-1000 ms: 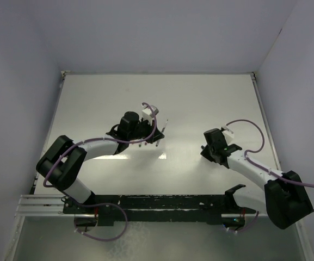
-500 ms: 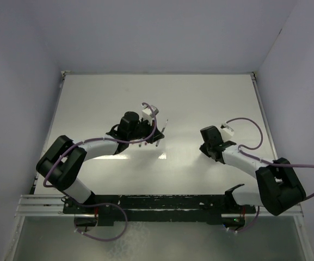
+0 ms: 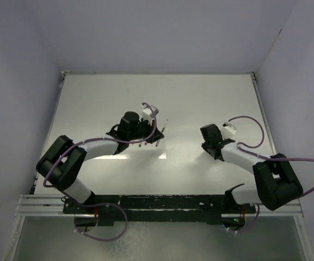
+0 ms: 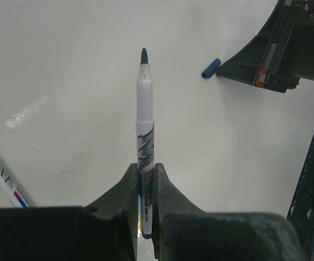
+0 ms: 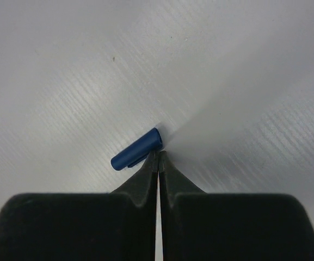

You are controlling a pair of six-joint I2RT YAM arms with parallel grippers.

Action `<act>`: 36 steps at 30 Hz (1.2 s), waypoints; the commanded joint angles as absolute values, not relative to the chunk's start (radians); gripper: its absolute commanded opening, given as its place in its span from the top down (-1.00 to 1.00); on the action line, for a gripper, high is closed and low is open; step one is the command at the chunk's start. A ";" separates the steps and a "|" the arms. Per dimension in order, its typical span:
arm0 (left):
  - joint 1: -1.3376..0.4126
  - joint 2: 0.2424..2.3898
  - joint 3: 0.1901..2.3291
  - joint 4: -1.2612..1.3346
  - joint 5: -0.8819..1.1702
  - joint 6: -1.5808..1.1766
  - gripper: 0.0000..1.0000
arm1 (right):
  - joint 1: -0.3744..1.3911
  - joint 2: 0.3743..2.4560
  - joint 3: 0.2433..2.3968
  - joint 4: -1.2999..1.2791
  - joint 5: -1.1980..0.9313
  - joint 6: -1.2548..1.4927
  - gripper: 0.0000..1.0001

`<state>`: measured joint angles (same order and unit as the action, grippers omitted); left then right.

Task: Insert the pens into the pen caps

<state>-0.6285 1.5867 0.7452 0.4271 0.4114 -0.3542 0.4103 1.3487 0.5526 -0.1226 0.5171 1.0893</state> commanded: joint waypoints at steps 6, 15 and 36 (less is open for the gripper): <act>-0.624 1.557 0.759 0.454 0.409 -0.331 1.00 | 0.382 1.394 0.565 -0.153 0.580 1.056 1.00; -0.624 1.557 0.759 0.457 0.410 -0.336 1.00 | 0.346 1.523 0.649 -0.049 0.514 0.963 1.00; -0.624 1.583 0.774 0.467 0.426 -0.339 1.00 | 0.340 1.414 0.765 -0.077 0.752 0.848 0.79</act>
